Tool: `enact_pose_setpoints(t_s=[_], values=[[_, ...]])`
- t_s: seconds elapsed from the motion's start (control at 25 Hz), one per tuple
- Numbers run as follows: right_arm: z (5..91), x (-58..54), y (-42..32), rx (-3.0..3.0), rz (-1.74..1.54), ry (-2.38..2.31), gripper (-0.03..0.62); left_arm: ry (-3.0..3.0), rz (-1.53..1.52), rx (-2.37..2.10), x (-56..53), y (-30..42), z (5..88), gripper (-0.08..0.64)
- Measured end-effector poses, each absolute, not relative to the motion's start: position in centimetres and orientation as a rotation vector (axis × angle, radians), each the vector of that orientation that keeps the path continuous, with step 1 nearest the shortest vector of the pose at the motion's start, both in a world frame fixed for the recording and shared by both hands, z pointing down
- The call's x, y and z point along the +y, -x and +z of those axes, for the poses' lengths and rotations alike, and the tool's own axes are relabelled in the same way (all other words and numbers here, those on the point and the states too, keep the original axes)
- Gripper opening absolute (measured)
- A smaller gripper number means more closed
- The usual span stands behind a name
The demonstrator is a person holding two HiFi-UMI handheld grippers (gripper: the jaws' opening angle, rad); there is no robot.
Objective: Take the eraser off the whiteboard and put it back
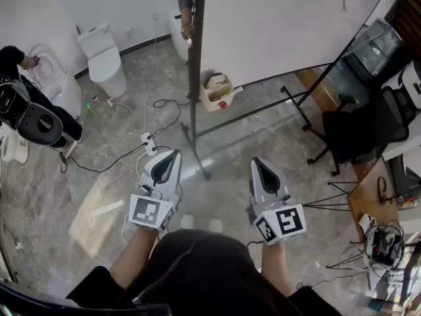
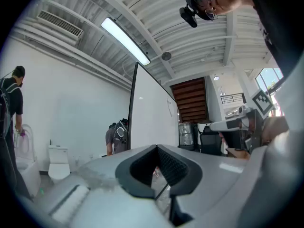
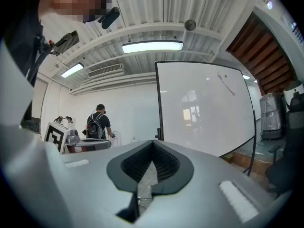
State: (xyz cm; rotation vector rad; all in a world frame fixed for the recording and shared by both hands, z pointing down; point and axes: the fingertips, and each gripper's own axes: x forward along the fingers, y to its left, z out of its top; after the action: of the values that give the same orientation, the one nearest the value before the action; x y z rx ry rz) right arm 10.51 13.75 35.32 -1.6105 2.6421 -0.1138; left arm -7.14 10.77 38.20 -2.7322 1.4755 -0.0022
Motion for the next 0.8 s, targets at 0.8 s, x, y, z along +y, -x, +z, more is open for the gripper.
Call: enact_pose_setpoints(t_s=[0.8], values=[[35.7, 12.2, -8.0, 2.558, -0.164, 1.679, 0.011, 2.766, 0.014, 1.426, 9.2, 10.7, 38.7, 0.006]])
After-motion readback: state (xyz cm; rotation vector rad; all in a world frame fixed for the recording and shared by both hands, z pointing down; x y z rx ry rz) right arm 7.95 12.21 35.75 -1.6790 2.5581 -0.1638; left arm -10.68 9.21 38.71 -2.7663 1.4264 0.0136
